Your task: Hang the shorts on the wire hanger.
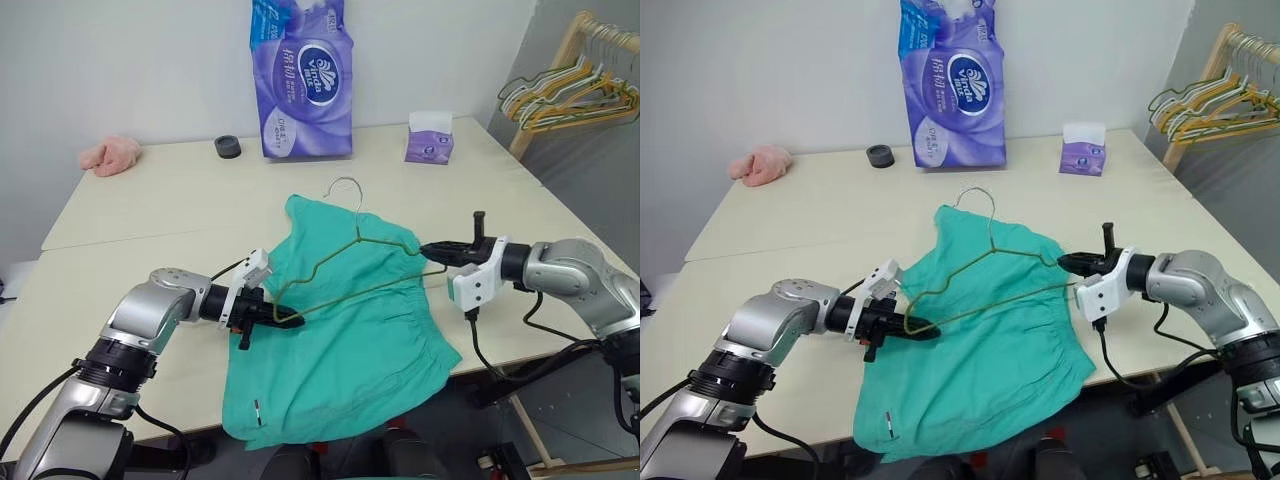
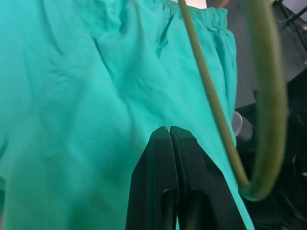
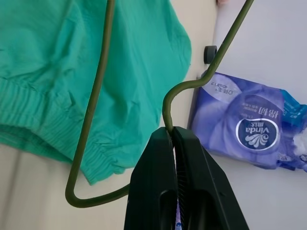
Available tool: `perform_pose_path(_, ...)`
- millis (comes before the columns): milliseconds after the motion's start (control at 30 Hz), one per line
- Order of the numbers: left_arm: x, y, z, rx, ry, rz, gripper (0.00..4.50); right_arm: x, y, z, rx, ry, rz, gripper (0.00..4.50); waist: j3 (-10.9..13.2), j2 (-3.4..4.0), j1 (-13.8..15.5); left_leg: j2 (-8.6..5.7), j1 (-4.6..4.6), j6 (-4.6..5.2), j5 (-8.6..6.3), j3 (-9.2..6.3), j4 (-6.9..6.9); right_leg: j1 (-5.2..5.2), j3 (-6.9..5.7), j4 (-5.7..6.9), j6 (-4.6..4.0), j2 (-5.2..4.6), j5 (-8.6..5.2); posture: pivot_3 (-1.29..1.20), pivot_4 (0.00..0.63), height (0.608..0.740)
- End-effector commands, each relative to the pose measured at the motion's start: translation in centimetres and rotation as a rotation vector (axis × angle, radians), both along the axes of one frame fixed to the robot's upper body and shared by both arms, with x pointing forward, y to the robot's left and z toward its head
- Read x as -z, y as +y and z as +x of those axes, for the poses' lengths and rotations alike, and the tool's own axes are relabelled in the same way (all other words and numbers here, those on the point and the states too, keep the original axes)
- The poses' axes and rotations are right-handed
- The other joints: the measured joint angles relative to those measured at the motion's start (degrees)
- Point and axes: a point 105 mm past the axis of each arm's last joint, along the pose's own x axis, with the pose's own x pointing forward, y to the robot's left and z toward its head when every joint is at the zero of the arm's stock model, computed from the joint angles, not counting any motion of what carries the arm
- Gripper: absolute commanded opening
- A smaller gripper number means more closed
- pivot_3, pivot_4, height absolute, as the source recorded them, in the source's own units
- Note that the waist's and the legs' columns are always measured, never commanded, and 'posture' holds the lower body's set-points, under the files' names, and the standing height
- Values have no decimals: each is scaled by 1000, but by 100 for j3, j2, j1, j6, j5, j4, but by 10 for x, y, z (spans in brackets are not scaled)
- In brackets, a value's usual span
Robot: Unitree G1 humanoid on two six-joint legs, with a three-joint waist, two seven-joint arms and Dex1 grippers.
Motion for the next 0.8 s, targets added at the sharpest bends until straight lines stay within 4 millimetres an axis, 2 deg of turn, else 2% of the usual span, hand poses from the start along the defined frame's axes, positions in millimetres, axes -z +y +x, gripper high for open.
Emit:
perform_pose_path(33, -7, 1, 0, 24, -43, 4, 36, -18, 4, -2, -32, -51, 33, 0, 0, 0, -1, 0, 0, 0, 0, 0, 0, 0, 0, 0, 0, 0, 0, -69, 62, 740)
perform_pose_path(233, 2, 24, 0, 3, -65, 83, 36, -17, -2, 1, -2, -54, 29, 0, 0, 1, -25, 1, 3, 0, 0, 0, 0, 0, 0, 3, -1, 1, 0, -76, 63, 740)
perform_pose_path(367, 15, 60, -5, -39, -46, 189, 36, -15, -5, 2, 20, -51, 31, 0, -1, 2, -49, 2, 5, 0, 0, 1, 0, 0, 0, 6, -4, 1, -2, -79, 64, 740)
perform_pose_path(500, 3, 68, -7, -73, -6, 131, 36, -12, -7, 2, 27, -46, 24, 0, -1, 1, -31, 2, 4, 1, 0, 1, 2, -1, -1, 10, -5, 1, -3, -73, 66, 740)
perform_pose_path(600, -18, 62, -6, -90, 25, 38, 606, -11, -8, 4, 35, -42, 17, 0, 0, -2, 8, 1, 3, 2, -1, -2, 6, 0, -5, 12, -5, 1, -3, -70, 67, 740)
perform_pose_path(800, -29, 49, -1, -97, -26, -1, 2458, -10, -9, 5, 41, -38, 5, 0, 0, -1, -12, 0, 8, 1, -1, 0, 8, -2, -2, 35, -7, 1, -5, -68, 67, 740)
